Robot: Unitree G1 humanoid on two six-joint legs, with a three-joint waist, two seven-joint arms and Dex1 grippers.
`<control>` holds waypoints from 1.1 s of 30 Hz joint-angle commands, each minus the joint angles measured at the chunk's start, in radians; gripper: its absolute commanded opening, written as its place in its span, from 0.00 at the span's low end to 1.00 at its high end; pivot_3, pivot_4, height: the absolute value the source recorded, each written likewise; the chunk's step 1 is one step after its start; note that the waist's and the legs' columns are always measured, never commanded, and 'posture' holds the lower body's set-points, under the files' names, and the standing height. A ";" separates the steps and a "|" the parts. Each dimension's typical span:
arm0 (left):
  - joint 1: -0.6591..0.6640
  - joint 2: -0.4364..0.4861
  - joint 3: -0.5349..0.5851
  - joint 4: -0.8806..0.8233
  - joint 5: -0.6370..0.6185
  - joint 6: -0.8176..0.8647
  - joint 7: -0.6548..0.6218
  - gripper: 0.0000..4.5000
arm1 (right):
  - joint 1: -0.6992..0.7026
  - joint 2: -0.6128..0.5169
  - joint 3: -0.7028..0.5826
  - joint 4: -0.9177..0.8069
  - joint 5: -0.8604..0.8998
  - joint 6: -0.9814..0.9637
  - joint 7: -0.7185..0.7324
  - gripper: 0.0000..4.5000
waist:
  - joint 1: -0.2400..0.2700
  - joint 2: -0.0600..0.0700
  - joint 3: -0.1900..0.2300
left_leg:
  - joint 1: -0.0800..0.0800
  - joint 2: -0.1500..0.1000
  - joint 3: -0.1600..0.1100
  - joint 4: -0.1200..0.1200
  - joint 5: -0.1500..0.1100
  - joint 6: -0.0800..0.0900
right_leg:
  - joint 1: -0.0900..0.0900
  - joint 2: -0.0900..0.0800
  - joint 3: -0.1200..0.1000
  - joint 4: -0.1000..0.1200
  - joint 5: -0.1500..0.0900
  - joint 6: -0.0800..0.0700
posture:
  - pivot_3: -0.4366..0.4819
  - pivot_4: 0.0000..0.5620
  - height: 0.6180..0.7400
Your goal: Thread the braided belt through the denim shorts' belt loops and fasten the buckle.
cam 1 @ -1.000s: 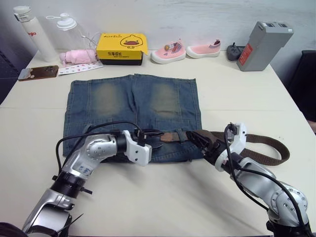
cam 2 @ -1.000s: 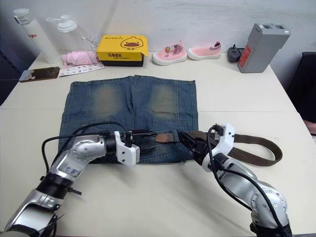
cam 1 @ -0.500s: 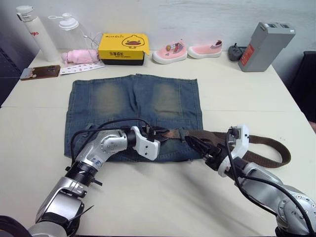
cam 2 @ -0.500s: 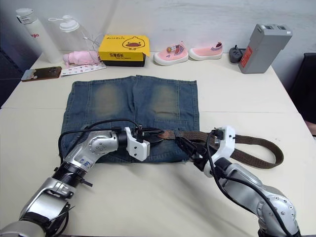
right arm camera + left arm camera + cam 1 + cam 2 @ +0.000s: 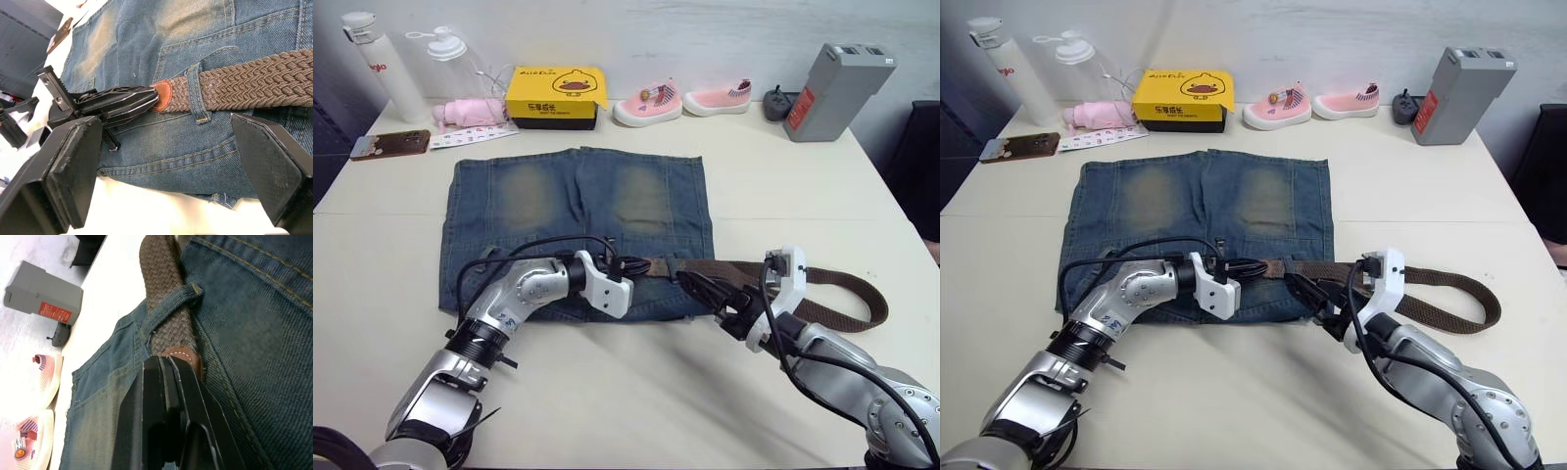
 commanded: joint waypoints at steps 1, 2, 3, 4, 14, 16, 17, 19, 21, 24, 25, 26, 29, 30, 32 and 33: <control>0.050 0.012 0.026 -0.098 -0.136 0.057 -0.077 0.20 | 0.008 -0.011 -0.001 -0.033 -0.010 -0.014 0.013 1.00 | 0.001 0.000 0.000 | 0.000 0.001 -0.001 0.000 0.000 0.000 | 0.000 0.000 0.000 0.000 0.000 0.000 | 0.48 0.27 0.42; 0.054 0.014 0.021 -0.110 -0.138 0.066 -0.089 0.29 | 0.011 -0.013 0.001 -0.036 -0.018 -0.012 0.016 1.00 | 0.001 0.000 0.000 | 0.000 0.001 -0.001 0.000 0.000 0.000 | 0.000 0.000 0.000 0.000 0.000 0.000 | 0.48 0.27 0.42; 0.055 0.012 0.016 -0.117 -0.131 0.073 -0.095 0.40 | 0.012 -0.020 0.004 -0.044 -0.038 -0.006 0.029 1.00 | 0.002 0.000 0.000 | 0.000 0.000 -0.001 0.000 0.000 0.000 | 0.000 0.000 0.000 0.000 0.000 0.000 | 0.48 0.27 0.42; 0.056 0.010 0.014 -0.122 -0.127 0.079 -0.100 0.49 | 0.013 -0.025 0.005 -0.050 -0.053 -0.001 0.039 1.00 | 0.004 0.000 0.000 | 0.000 0.000 0.000 0.001 0.000 0.000 | 0.000 0.000 0.000 0.000 0.000 0.000 | 0.48 0.27 0.42; 0.020 -0.021 -0.015 -0.063 0.035 0.085 -0.025 0.88 | -0.011 -0.264 0.172 -0.189 -0.664 0.052 0.319 1.00 | 0.006 0.000 0.000 | 0.000 -0.002 0.000 0.001 -0.001 0.000 | 0.001 0.000 -0.001 0.000 0.000 0.000 | 0.48 0.27 0.42; 0.013 -0.032 -0.024 -0.050 0.067 0.091 -0.004 0.88 | -0.009 -0.277 0.192 -0.194 -0.743 0.053 0.352 1.00 | 0.007 0.000 0.000 | 0.000 -0.002 0.000 0.002 -0.001 0.000 | 0.002 0.000 -0.001 0.000 0.000 0.000 | 0.48 0.27 0.42; 0.004 -0.042 -0.031 -0.037 0.095 0.103 0.016 0.88 | -0.003 -0.275 0.197 -0.195 -0.770 0.050 0.367 1.00 | 0.007 0.000 0.000 | 0.000 -0.003 0.000 0.002 -0.001 0.000 | 0.002 0.000 -0.001 -0.001 0.000 0.000 | 0.48 0.27 0.42; -0.010 -0.058 -0.045 -0.011 0.133 0.122 0.041 0.88 | 0.010 -0.262 0.201 -0.198 -0.809 0.045 0.396 1.00 | 0.006 0.000 -0.001 | 0.000 -0.003 0.000 0.002 -0.001 0.000 | 0.002 0.000 -0.001 -0.001 0.000 0.000 | 0.48 0.27 0.42; -0.025 -0.076 -0.059 0.020 0.170 0.147 0.068 0.88 | 0.015 -0.254 0.210 -0.203 -0.842 0.048 0.421 1.00 | 0.007 0.000 -0.001 | 0.000 -0.003 0.000 0.002 -0.001 0.000 | 0.003 0.000 -0.001 -0.001 0.000 0.000 | 0.48 0.27 0.42; -0.030 -0.081 -0.068 0.042 0.205 0.172 0.097 0.88 | 0.018 -0.239 0.220 -0.208 -0.883 0.058 0.444 1.00 | 0.006 0.000 -0.001 | 0.000 -0.003 0.000 0.003 -0.001 0.000 | 0.003 0.000 -0.002 0.000 0.000 0.000 | 0.48 0.27 0.42; -0.028 -0.077 -0.067 0.041 0.213 0.181 0.105 0.88 | 0.019 -0.234 0.222 -0.209 -0.891 0.059 0.448 1.00 | 0.006 0.000 -0.001 | 0.001 -0.003 0.000 0.003 -0.001 0.000 | 0.004 0.000 -0.002 0.000 0.000 0.001 | 0.48 0.27 0.42; -0.025 -0.073 -0.064 0.039 0.218 0.188 0.116 0.88 | 0.019 -0.224 0.222 -0.210 -0.901 0.062 0.453 1.00 | 0.006 0.000 -0.001 | 0.001 -0.002 0.000 0.003 -0.001 0.000 | 0.004 0.000 -0.002 0.000 0.000 0.001 | 0.48 0.27 0.42; -0.018 -0.060 -0.054 0.026 0.223 0.204 0.136 0.88 | 0.020 -0.202 0.223 -0.212 -0.923 0.072 0.465 1.00 | 0.006 0.000 -0.001 | 0.001 -0.002 -0.001 0.004 -0.001 0.000 | 0.004 0.000 -0.002 0.000 0.000 0.001 | 0.48 0.27 0.42; -0.016 -0.055 -0.053 0.022 0.223 0.206 0.139 0.83 | 0.019 -0.193 0.223 -0.212 -0.929 0.075 0.469 1.00 | 0.006 0.000 -0.001 | 0.001 -0.002 -0.001 0.004 -0.001 0.000 | 0.004 0.000 -0.002 0.001 0.000 0.001 | 0.48 0.27 0.42; -0.010 -0.048 -0.054 0.017 0.222 0.207 0.140 0.71 | 0.017 -0.175 0.224 -0.212 -0.937 0.081 0.474 1.00 | 0.004 0.000 -0.001 | 0.001 -0.002 -0.001 0.004 -0.001 0.000 | 0.004 0.000 -0.002 0.001 0.000 0.001 | 0.48 0.27 0.42; -0.008 -0.046 -0.056 0.016 0.220 0.209 0.139 0.64 | 0.016 -0.167 0.224 -0.213 -0.941 0.086 0.477 1.00 | 0.002 0.000 -0.001 | 0.001 -0.002 -0.001 0.004 -0.001 0.000 | 0.004 0.000 -0.002 0.001 0.000 0.001 | 0.48 0.27 0.42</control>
